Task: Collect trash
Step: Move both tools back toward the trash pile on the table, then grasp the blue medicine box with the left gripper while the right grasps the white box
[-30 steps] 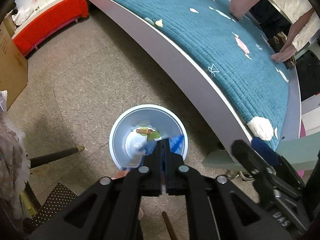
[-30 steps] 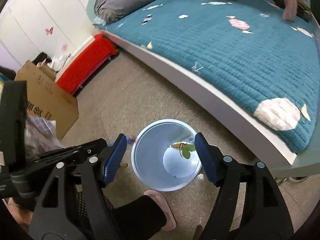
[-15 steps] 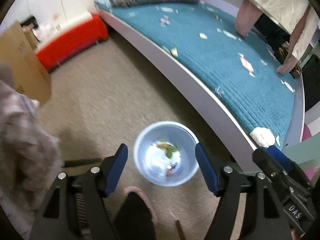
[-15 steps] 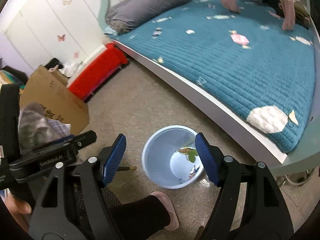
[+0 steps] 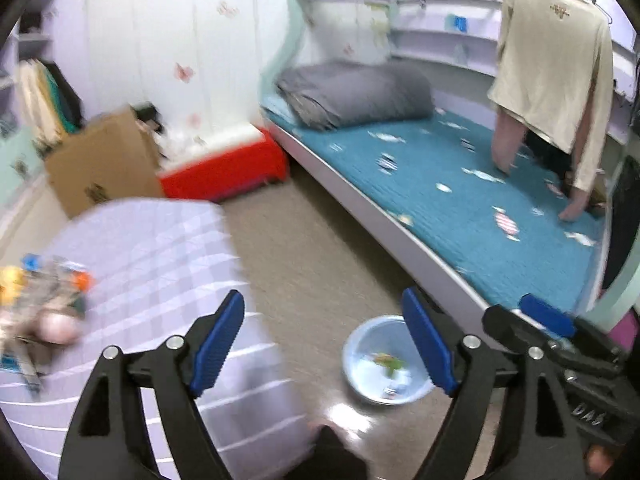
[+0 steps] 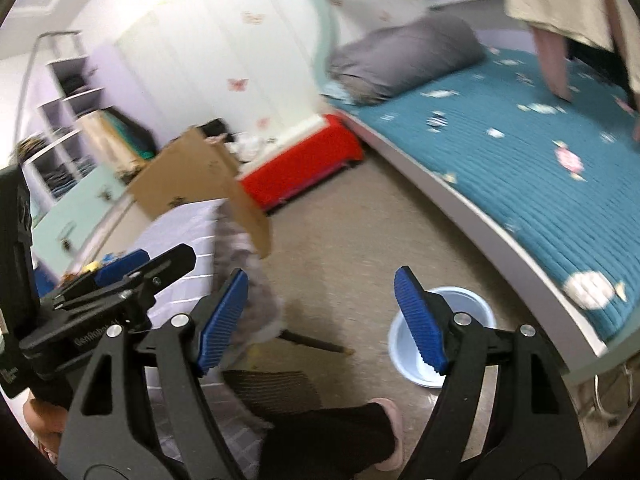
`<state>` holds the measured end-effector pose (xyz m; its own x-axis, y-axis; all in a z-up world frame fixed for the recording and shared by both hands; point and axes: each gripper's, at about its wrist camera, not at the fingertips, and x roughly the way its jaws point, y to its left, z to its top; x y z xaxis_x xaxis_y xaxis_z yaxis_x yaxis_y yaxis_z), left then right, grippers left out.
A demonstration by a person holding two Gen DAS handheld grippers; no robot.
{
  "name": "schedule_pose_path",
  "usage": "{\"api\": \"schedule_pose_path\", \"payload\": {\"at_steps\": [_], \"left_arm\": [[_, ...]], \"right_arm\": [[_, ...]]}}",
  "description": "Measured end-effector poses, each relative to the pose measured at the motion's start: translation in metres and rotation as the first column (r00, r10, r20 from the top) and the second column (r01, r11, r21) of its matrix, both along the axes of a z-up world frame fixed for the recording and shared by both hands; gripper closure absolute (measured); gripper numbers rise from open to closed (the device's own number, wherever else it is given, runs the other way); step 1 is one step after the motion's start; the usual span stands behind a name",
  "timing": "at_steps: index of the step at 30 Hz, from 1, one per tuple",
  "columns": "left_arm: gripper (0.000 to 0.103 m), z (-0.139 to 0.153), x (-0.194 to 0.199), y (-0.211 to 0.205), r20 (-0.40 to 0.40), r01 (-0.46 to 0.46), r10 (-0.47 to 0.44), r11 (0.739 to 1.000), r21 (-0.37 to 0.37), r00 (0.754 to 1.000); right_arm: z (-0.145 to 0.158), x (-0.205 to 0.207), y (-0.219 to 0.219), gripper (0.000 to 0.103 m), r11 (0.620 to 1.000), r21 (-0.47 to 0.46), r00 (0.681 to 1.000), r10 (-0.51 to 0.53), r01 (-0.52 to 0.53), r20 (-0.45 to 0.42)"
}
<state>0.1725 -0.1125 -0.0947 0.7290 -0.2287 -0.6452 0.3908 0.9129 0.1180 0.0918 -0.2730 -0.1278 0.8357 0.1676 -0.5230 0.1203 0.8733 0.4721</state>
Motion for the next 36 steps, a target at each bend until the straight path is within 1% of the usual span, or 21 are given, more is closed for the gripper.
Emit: {"api": "schedule_pose_path", "payload": {"at_steps": [2, 4, 7, 9, 11, 14, 16, 17, 19, 20, 22, 23, 25, 29, 33, 34, 35, 36], "left_arm": [[0.023, 0.014, -0.01, 0.024, 0.047, -0.036, 0.035, 0.999, 0.015, 0.998], [0.022, 0.025, -0.015, 0.05, 0.071, -0.069, 0.069, 0.998, 0.004, 0.995], [0.022, 0.034, -0.02, 0.095, 0.091, -0.143, 0.143, 0.99, -0.01, 0.985], [0.022, 0.037, -0.025, 0.124, 0.1, -0.201, 0.202, 0.979, -0.017, 0.974], [0.022, 0.038, -0.029, 0.16, 0.122, -0.283, 0.283, 0.959, -0.014, 0.951], [0.022, 0.035, -0.027, 0.205, 0.13, -0.405, 0.403, 0.914, -0.01, 0.906], [0.022, 0.032, -0.024, 0.24, 0.125, -0.487, 0.485, 0.873, -0.016, 0.866], [0.022, 0.03, -0.025, 0.251, 0.116, -0.503, 0.503, 0.864, -0.024, 0.857], [0.022, 0.025, -0.023, 0.273, 0.09, -0.54, 0.542, 0.84, -0.047, 0.836], [0.022, 0.024, -0.024, 0.28, 0.086, -0.555, 0.558, 0.83, -0.052, 0.826], [0.022, 0.018, -0.02, 0.293, 0.083, -0.581, 0.583, 0.812, -0.052, 0.808], [0.022, 0.015, -0.017, 0.299, 0.079, -0.592, 0.594, 0.805, -0.048, 0.801], [0.022, 0.01, -0.009, 0.313, 0.064, -0.607, 0.611, 0.792, -0.063, 0.789], [0.022, 0.001, 0.006, 0.329, 0.029, -0.629, 0.633, 0.772, -0.091, 0.773], [0.022, -0.005, 0.02, 0.333, 0.012, -0.638, 0.642, 0.763, -0.103, 0.767], [0.022, -0.006, 0.023, 0.333, 0.017, -0.648, 0.653, 0.755, -0.101, 0.757], [0.028, -0.007, 0.024, 0.333, 0.015, -0.648, 0.652, 0.755, -0.101, 0.758], [0.044, -0.008, 0.026, 0.335, 0.001, -0.639, 0.643, 0.761, -0.109, 0.766]], "right_arm": [[0.013, 0.003, 0.023, 0.028, 0.999, -0.013, 0.999, 0.045, -0.045, 0.019], [0.024, 0.009, 0.048, 0.026, 0.995, -0.027, 0.995, 0.095, -0.094, 0.037], [0.035, 0.021, 0.09, 0.026, 0.982, -0.055, 0.983, 0.181, -0.179, 0.041], [0.039, 0.03, 0.119, 0.026, 0.97, -0.072, 0.972, 0.234, -0.231, 0.033], [0.04, 0.039, 0.149, 0.026, 0.956, -0.078, 0.957, 0.287, -0.284, 0.028], [0.038, 0.053, 0.181, 0.026, 0.941, -0.069, 0.943, 0.332, -0.33, 0.016], [0.037, 0.062, 0.203, 0.026, 0.931, -0.066, 0.933, 0.361, -0.36, 0.006], [0.036, 0.07, 0.221, 0.026, 0.921, -0.07, 0.924, 0.383, -0.382, 0.002], [0.034, 0.077, 0.242, 0.026, 0.91, -0.075, 0.913, 0.408, -0.408, -0.011], [0.033, 0.083, 0.255, 0.026, 0.902, -0.073, 0.905, 0.425, -0.425, -0.016], [0.031, 0.093, 0.272, 0.026, 0.897, -0.084, 0.901, 0.433, -0.434, -0.033], [0.028, 0.097, 0.279, 0.026, 0.892, -0.069, 0.895, 0.445, -0.446, -0.042], [0.023, 0.105, 0.288, 0.026, 0.888, -0.037, 0.889, 0.455, -0.458, -0.054], [0.015, 0.114, 0.302, 0.025, 0.882, -0.028, 0.881, 0.469, -0.471, -0.07], [0.008, 0.122, 0.309, 0.024, 0.877, -0.011, 0.874, 0.478, -0.481, -0.085], [0.006, 0.123, 0.31, 0.024, 0.875, -0.007, 0.872, 0.481, -0.484, -0.088], [0.004, 0.125, 0.311, 0.024, 0.874, 0.002, 0.87, 0.485, -0.487, -0.09], [0.003, 0.126, 0.312, 0.024, 0.874, 0.007, 0.87, 0.485, -0.486, -0.091]]}}
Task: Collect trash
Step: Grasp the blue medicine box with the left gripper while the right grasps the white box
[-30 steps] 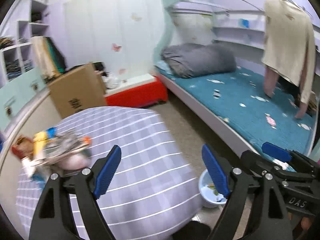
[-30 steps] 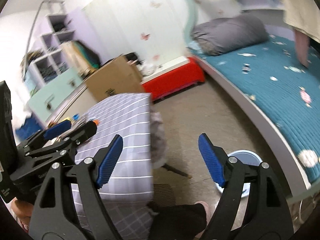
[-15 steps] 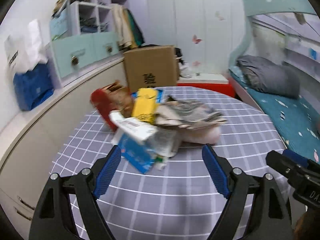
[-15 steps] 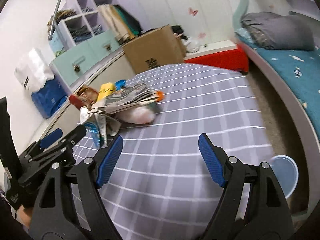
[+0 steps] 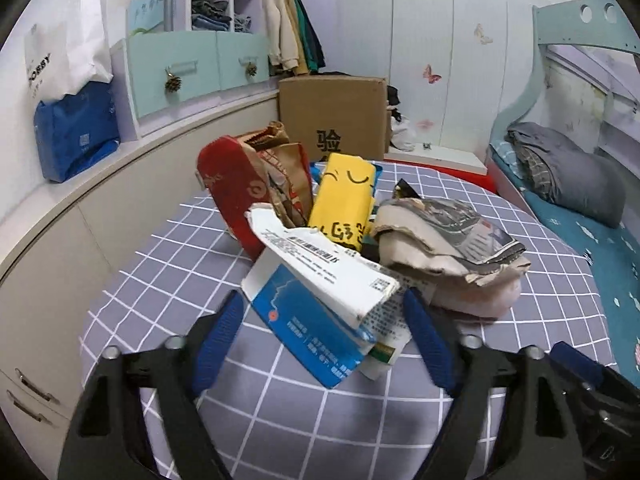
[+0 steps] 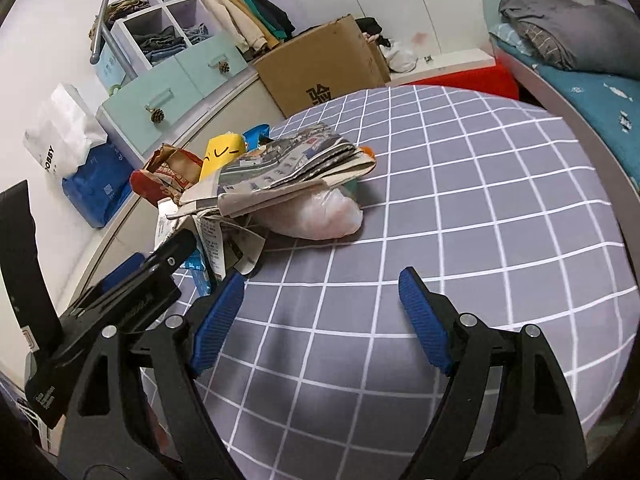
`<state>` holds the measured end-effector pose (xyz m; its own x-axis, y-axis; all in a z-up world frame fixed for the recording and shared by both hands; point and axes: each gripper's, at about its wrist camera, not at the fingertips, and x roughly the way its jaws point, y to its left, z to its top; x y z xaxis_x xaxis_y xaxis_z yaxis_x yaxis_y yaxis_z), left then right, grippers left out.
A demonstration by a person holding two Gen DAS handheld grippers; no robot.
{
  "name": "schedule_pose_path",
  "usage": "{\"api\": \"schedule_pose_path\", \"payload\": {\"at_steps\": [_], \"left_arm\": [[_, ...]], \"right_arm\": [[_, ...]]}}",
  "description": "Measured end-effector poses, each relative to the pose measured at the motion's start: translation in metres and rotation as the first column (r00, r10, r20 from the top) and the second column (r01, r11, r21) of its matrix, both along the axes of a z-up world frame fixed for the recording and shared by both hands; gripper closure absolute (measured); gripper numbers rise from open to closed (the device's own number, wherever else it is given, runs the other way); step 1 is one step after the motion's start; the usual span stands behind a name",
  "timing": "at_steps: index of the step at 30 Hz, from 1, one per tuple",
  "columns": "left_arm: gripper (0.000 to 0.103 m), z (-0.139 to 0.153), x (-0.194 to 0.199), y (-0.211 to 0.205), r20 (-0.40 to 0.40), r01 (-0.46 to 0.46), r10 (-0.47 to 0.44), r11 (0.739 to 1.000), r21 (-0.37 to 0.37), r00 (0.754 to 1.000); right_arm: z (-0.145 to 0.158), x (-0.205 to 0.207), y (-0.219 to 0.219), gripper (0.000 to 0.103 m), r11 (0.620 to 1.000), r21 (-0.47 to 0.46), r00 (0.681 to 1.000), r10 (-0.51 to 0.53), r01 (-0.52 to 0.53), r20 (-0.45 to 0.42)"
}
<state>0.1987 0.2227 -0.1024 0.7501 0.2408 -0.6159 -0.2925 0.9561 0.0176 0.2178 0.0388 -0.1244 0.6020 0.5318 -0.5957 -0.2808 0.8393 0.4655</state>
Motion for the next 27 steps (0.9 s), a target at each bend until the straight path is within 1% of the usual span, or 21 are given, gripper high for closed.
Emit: {"api": "schedule_pose_path", "payload": {"at_steps": [2, 4, 5, 6, 7, 9, 13, 17, 20, 23, 24, 25, 26, 27], "left_arm": [[0.057, -0.002, 0.002, 0.005, -0.012, 0.016, -0.016, 0.999, -0.035, 1.0], [0.066, -0.005, 0.002, 0.01, -0.021, 0.03, -0.031, 0.998, -0.057, 0.999], [0.076, -0.005, -0.001, 0.012, -0.016, 0.042, -0.043, 0.997, -0.069, 0.999], [0.081, -0.005, -0.004, 0.015, -0.01, 0.054, -0.055, 0.995, -0.084, 0.998], [0.082, -0.004, -0.007, 0.018, -0.008, 0.06, -0.061, 0.994, -0.096, 0.998], [0.089, -0.005, -0.012, 0.023, -0.004, 0.076, -0.077, 0.99, -0.117, 0.997], [0.095, -0.006, -0.024, 0.035, 0.001, 0.089, -0.089, 0.985, -0.145, 0.996], [0.098, -0.005, -0.032, 0.05, 0.01, 0.095, -0.095, 0.979, -0.181, 0.995], [0.098, -0.005, -0.038, 0.056, 0.018, 0.099, -0.097, 0.977, -0.188, 0.995], [0.098, -0.005, -0.04, 0.06, 0.023, 0.104, -0.102, 0.976, -0.194, 0.995], [0.098, -0.005, -0.041, 0.06, 0.022, 0.106, -0.103, 0.976, -0.192, 0.994], [0.098, -0.005, -0.042, 0.06, 0.023, 0.109, -0.106, 0.975, -0.192, 0.994], [0.098, -0.004, -0.043, 0.06, 0.025, 0.109, -0.107, 0.975, -0.194, 0.994], [0.098, -0.004, -0.044, 0.061, 0.025, 0.111, -0.109, 0.974, -0.196, 0.994]], "right_arm": [[-0.003, 0.004, 0.002, 0.024, 1.0, 0.021, 1.0, 0.004, -0.004, -0.017], [-0.003, 0.006, 0.006, 0.024, 0.999, 0.044, 1.0, 0.015, -0.013, -0.026], [-0.003, 0.006, 0.008, 0.024, 0.998, 0.052, 0.999, 0.019, -0.017, -0.029], [-0.003, 0.006, 0.011, 0.024, 0.998, 0.061, 0.999, 0.026, -0.024, -0.033], [-0.003, 0.007, 0.015, 0.024, 0.997, 0.076, 0.999, 0.036, -0.034, -0.036], [-0.003, 0.007, 0.024, 0.025, 0.994, 0.094, 0.997, 0.057, -0.053, -0.044], [-0.006, 0.012, 0.044, 0.025, 0.984, 0.152, 0.991, 0.11, -0.096, -0.083], [-0.005, 0.016, 0.058, 0.025, 0.984, 0.142, 0.99, 0.118, -0.107, -0.072], [-0.003, 0.022, 0.068, 0.025, 0.985, 0.136, 0.991, 0.12, -0.11, -0.063], [-0.006, 0.03, 0.073, 0.026, 0.983, 0.145, 0.989, 0.125, -0.113, -0.077], [-0.007, 0.032, 0.074, 0.028, 0.981, 0.153, 0.988, 0.133, -0.12, -0.082], [-0.008, 0.033, 0.076, 0.035, 0.979, 0.161, 0.986, 0.141, -0.126, -0.087], [-0.011, 0.035, 0.078, 0.047, 0.975, 0.176, 0.983, 0.157, -0.139, -0.097], [-0.013, 0.037, 0.079, 0.054, 0.971, 0.187, 0.979, 0.17, -0.148, -0.109]]}}
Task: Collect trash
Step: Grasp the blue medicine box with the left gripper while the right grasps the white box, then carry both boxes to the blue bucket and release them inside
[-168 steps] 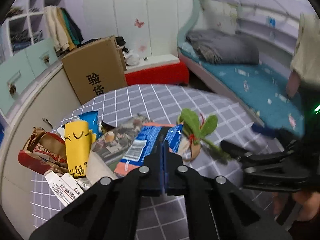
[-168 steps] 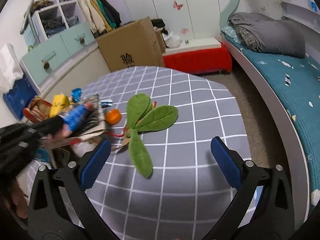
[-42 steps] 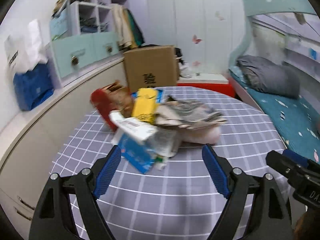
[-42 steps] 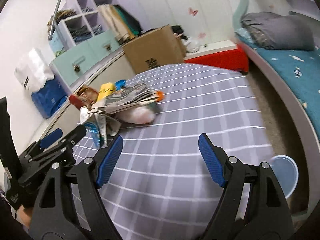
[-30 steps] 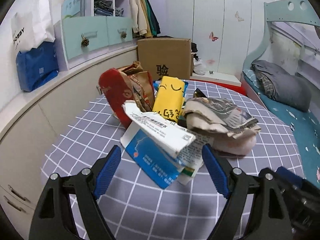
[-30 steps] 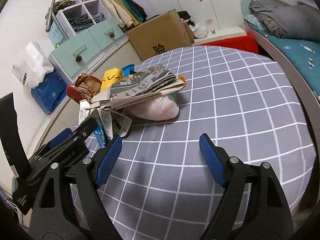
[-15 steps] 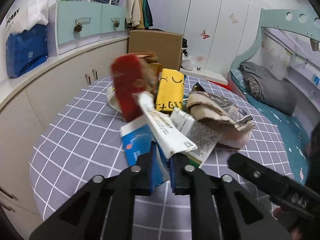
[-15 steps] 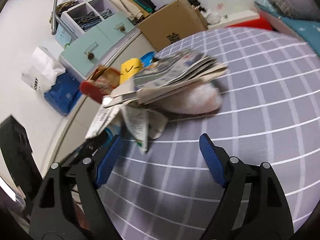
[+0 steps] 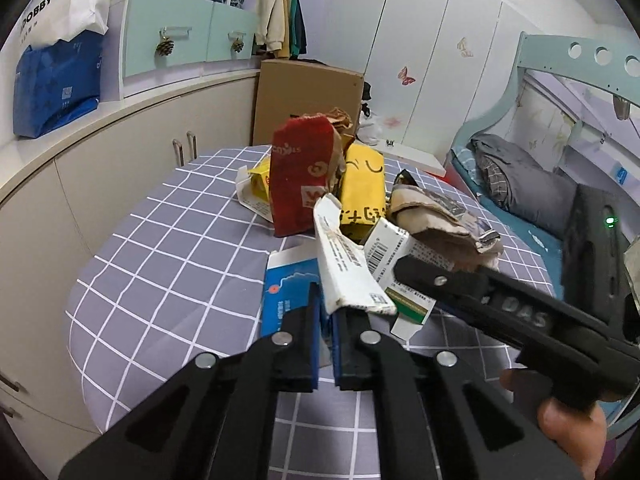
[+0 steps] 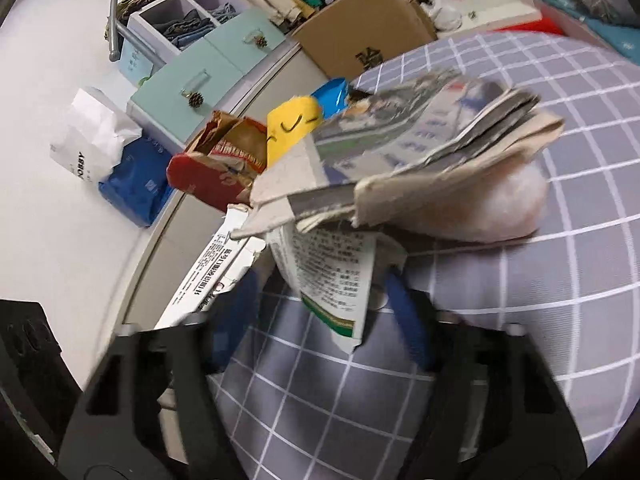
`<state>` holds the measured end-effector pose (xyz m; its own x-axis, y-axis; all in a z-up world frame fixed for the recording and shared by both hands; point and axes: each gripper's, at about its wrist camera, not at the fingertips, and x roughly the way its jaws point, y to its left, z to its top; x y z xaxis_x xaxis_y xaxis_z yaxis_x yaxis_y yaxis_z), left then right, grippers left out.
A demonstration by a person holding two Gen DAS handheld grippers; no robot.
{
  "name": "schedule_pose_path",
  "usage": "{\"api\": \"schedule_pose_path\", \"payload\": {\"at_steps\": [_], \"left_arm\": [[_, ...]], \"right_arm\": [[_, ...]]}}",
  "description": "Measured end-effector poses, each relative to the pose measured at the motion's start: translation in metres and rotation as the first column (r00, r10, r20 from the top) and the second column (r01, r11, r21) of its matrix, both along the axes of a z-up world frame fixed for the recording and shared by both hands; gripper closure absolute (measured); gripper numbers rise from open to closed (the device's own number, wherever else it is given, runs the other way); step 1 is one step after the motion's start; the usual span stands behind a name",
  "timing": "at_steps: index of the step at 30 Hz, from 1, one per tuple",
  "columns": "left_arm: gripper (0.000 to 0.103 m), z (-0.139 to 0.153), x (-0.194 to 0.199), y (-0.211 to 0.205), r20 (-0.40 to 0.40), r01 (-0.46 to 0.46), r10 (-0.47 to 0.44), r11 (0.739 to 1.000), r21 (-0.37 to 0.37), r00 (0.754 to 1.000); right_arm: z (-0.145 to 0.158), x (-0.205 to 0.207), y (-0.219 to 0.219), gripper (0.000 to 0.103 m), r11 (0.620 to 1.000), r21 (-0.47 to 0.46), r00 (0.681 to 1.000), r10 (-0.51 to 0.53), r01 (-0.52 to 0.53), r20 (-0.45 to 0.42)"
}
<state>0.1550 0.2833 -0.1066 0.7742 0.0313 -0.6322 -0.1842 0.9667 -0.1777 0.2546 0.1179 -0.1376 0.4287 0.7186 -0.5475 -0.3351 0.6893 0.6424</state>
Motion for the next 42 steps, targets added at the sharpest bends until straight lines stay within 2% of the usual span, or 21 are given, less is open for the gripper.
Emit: {"api": "schedule_pose_path", "payload": {"at_steps": [1, 2, 5, 8, 12, 18, 23, 27, 30, 35, 37, 38, 42], "left_arm": [[0.098, 0.0, -0.001, 0.0, 0.002, 0.002, -0.002, 1.0, -0.002, 1.0], [0.098, 0.001, -0.002, -0.001, 0.003, 0.004, -0.004, 1.0, -0.003, 1.0], [0.098, 0.004, -0.008, -0.002, 0.0, 0.008, -0.008, 0.999, -0.031, 1.0], [0.099, 0.012, -0.017, -0.008, 0.019, 0.004, -0.004, 1.0, -0.019, 1.0], [0.099, 0.023, -0.029, -0.021, 0.044, 0.027, -0.027, 1.0, -0.01, 0.999], [0.099, 0.037, -0.045, -0.051, 0.076, 0.083, -0.084, 0.996, 0.013, 0.994], [0.099, 0.05, -0.058, -0.092, 0.106, 0.156, -0.159, 0.987, 0.037, 0.982], [0.099, 0.058, -0.06, -0.138, 0.114, 0.256, -0.26, 0.965, 0.049, 0.959], [0.099, 0.061, -0.057, -0.182, 0.113, 0.344, -0.35, 0.937, 0.062, 0.93], [0.099, 0.044, -0.039, -0.275, 0.065, 0.518, -0.522, 0.853, 0.066, 0.85], [0.099, 0.03, -0.027, -0.316, 0.027, 0.582, -0.584, 0.811, 0.06, 0.812], [0.099, 0.023, -0.022, -0.331, 0.007, 0.607, -0.608, 0.793, 0.051, 0.794], [0.099, -0.018, 0.002, -0.406, -0.09, 0.696, -0.691, 0.717, 0.038, 0.717]], "right_arm": [[-0.002, 0.0, 0.0, 0.068, 1.0, 0.009, 1.0, 0.009, -0.009, -0.009], [-0.004, 0.0, 0.001, 0.077, 1.0, 0.018, 1.0, 0.024, -0.024, -0.02], [-0.002, -0.009, -0.001, 0.088, 0.998, 0.025, 0.998, 0.058, -0.058, 0.005], [0.008, -0.022, -0.007, 0.097, 0.997, 0.036, 0.996, 0.066, -0.068, 0.053], [0.018, -0.04, -0.021, 0.097, 0.997, 0.033, 0.993, 0.062, -0.066, 0.098], [0.033, -0.072, -0.061, 0.097, 0.996, 0.078, 0.99, 0.032, -0.044, 0.141], [0.04, -0.1, -0.117, 0.097, 0.991, 0.127, 0.986, -0.052, 0.031, 0.162], [0.039, -0.118, -0.168, 0.097, 0.982, 0.152, 0.975, -0.139, 0.112, 0.176], [0.038, -0.135, -0.216, 0.097, 0.967, 0.135, 0.95, -0.239, 0.214, 0.201], [0.022, -0.155, -0.292, 0.097, 0.92, 0.122, 0.9, -0.39, 0.373, 0.194], [0.011, -0.162, -0.322, 0.097, 0.89, 0.092, 0.871, -0.456, 0.446, 0.185], [0.001, -0.165, -0.343, 0.097, 0.864, 0.067, 0.847, -0.503, 0.5, 0.171], [-0.037, -0.172, -0.399, 0.097, 0.792, 0.032, 0.786, -0.61, 0.61, 0.103]]}}
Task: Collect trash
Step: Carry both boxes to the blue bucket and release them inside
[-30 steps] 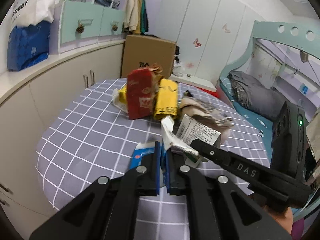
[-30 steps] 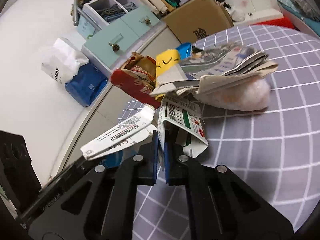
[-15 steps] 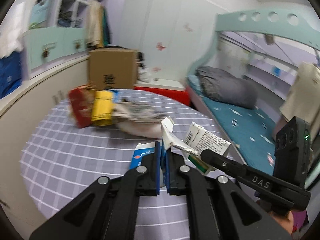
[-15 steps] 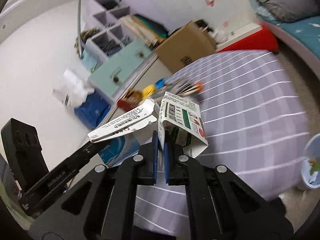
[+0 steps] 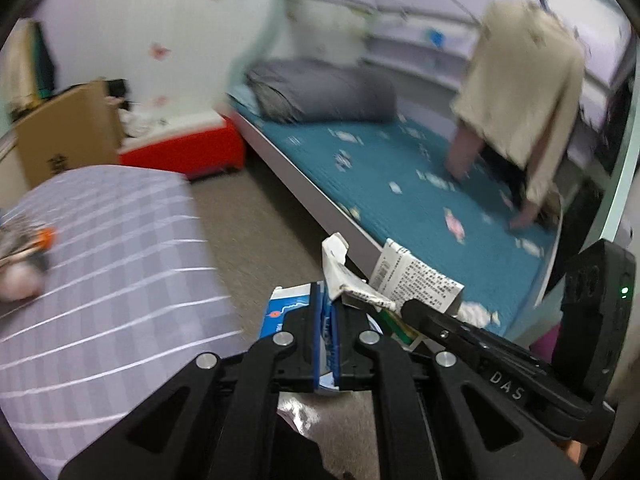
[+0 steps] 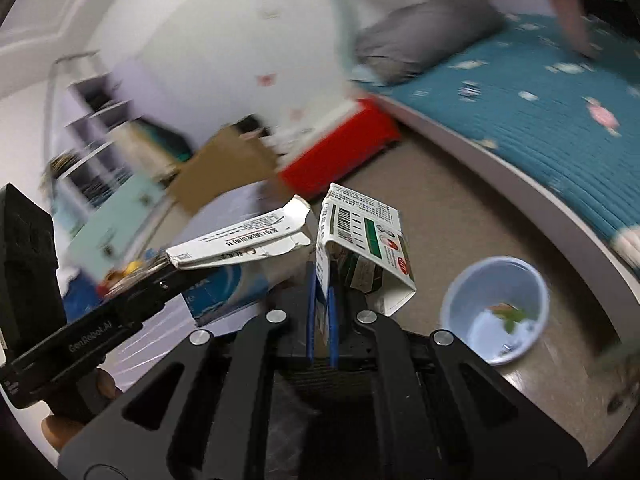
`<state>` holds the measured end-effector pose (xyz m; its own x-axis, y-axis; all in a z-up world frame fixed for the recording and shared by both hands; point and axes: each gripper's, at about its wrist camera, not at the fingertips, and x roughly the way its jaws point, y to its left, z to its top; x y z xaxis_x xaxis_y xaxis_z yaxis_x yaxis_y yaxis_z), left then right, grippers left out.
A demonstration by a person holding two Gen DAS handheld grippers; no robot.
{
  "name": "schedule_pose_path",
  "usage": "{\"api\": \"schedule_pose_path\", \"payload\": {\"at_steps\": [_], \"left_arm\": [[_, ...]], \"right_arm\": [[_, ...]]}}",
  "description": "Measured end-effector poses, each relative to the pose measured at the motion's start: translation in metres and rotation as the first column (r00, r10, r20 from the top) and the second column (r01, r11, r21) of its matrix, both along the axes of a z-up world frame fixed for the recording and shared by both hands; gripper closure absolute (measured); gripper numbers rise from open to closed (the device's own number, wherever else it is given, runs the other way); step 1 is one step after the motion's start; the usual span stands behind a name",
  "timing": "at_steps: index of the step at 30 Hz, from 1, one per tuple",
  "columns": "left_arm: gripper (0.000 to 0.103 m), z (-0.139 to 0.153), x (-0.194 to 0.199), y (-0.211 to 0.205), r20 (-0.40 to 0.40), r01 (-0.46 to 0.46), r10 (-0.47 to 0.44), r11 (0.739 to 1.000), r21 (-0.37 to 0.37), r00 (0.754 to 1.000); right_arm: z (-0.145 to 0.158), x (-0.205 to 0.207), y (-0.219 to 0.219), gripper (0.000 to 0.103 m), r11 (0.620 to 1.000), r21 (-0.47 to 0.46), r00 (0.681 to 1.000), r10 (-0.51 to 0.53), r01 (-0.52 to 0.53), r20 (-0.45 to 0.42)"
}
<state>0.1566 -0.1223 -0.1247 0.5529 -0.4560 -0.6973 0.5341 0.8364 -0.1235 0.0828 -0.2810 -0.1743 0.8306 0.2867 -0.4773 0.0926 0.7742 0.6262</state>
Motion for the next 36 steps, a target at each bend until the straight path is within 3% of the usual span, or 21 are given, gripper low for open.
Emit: {"api": "schedule_pose_path", "payload": {"at_steps": [8, 13, 17, 19, 20, 21, 36], "left_arm": [[0.099, -0.094, 0.053, -0.101, -0.169, 0.123, -0.101, 0.985, 0.122, 0.98], [0.099, -0.136, 0.078, -0.137, -0.214, 0.166, -0.128, 0.971, 0.173, 0.968], [0.097, -0.157, 0.096, -0.157, -0.24, 0.192, -0.147, 0.966, 0.173, 0.96], [0.072, -0.169, 0.103, -0.165, -0.279, 0.211, -0.152, 0.958, 0.196, 0.948], [0.045, -0.174, 0.106, -0.168, -0.284, 0.208, -0.143, 0.955, 0.213, 0.948], [0.038, -0.176, 0.106, -0.167, -0.269, 0.196, -0.134, 0.956, 0.22, 0.954], [0.037, -0.192, 0.113, -0.131, -0.29, 0.111, -0.031, 0.958, 0.263, 0.956]], "right_arm": [[-0.075, 0.006, -0.07, 0.097, 0.985, 0.001, 0.976, -0.169, 0.171, -0.14], [-0.111, 0.013, -0.094, 0.097, 0.973, 0.014, 0.955, -0.224, 0.231, -0.193], [-0.131, 0.021, -0.103, 0.097, 0.967, 0.028, 0.943, -0.241, 0.254, -0.228], [-0.139, 0.023, -0.104, 0.097, 0.966, 0.031, 0.939, -0.24, 0.255, -0.244], [-0.142, 0.025, -0.104, 0.097, 0.967, 0.035, 0.938, -0.237, 0.253, -0.252], [-0.143, 0.026, -0.104, 0.097, 0.967, 0.038, 0.937, -0.233, 0.251, -0.259], [-0.158, 0.045, -0.09, 0.097, 0.978, 0.052, 0.939, -0.178, 0.201, -0.294]]}}
